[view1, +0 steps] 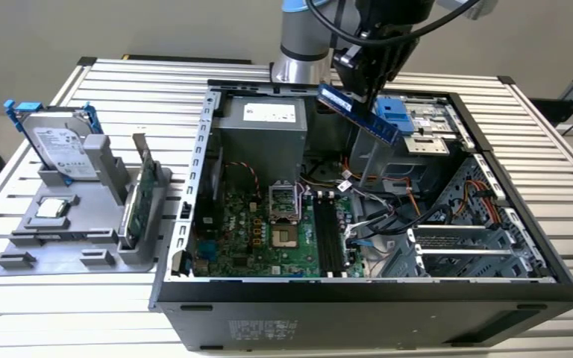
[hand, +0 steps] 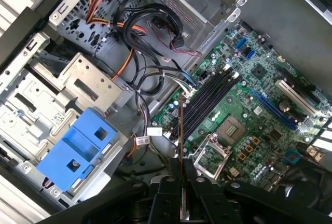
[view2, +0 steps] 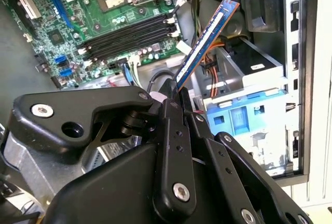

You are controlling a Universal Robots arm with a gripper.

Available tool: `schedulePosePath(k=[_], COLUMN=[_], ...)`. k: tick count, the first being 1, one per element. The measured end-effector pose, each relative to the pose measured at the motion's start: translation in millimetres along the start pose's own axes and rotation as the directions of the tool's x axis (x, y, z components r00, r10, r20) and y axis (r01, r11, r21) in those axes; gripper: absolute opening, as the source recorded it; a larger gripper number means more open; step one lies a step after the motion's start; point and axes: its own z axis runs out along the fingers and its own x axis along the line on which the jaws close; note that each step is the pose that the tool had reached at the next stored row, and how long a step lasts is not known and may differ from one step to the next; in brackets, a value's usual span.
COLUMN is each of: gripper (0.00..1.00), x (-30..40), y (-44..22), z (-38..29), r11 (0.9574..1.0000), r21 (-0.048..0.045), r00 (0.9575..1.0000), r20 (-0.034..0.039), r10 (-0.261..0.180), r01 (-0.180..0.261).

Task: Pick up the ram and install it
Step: 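Insert the ram into the slot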

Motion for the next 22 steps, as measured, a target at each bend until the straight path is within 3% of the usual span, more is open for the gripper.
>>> schedulePosePath(k=[13,22], gripper=[0.00,0.00], x=[0.0,0.0], y=[0.0,0.0], z=[0.1,0.2], r11=[0.9979,0.9927], r21=[0.0021,0.0037], r00=[0.9979,0.9927], r20=[0.0021,0.0041], r10=[0.065,0.120], r01=[-0.065,-0.120])
